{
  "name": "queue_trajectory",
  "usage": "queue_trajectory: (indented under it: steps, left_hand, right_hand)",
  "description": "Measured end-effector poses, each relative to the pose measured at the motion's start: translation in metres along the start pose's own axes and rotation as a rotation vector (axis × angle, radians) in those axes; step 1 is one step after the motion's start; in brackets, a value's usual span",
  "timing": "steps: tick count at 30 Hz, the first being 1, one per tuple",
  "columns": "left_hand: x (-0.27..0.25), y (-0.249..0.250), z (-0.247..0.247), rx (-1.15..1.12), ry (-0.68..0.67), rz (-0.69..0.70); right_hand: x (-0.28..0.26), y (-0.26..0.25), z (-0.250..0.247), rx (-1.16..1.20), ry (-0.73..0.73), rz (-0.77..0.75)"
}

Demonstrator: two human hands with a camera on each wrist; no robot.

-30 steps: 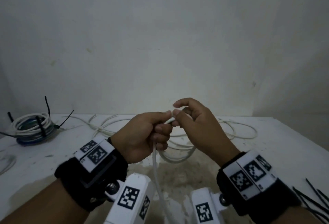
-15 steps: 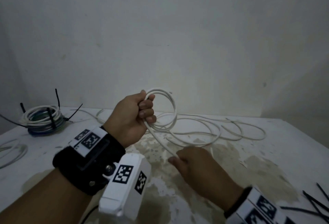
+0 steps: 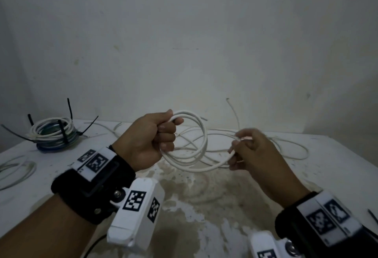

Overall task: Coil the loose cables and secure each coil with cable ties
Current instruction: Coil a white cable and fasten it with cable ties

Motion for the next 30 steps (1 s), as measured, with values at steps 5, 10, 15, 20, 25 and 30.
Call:
queue_trajectory:
  steps: [5, 10, 15, 20, 25, 30]
  left_hand:
    - [-0.004, -0.017, 0.007, 0.115, -0.047, -0.077]
    - [-0.009, -0.032, 0.014, 0.236, -0.083, -0.136]
    - [-0.011, -0.041, 0.019, 0.300, -0.140, -0.171]
    - [-0.011, -0.040, 0.023, 0.313, -0.165, -0.162]
    - [-0.010, -0.039, 0.025, 0.390, -0.197, -0.142]
    - [-0.014, -0.045, 0.037, 0.254, -0.299, -0.175]
  right_hand:
    - [0.002, -0.017, -0.002, -0.012, 0.033, -0.100]
    - [-0.002, -0.038, 0.000, -0.185, 0.072, -0.222]
    - [-0.007, -0.046, 0.016, -0.164, -0.103, -0.225]
    - [-0.012, -0.046, 0.026, -0.062, -0.189, -0.203]
    - [-0.019, -0.052, 0.036, -0.086, -0.279, -0.262]
    - [-0.016, -0.044, 0.030, -0.172, -0.204, -0.275]
Point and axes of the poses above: each hand's wrist, its own x-axis towards the middle knuckle, its own z-axis out of the palm, y = z × x, the point moved 10 cm from there along x, towards the middle knuckle, and after that the axes turned 7 degrees about -x, right-handed, at the moved point
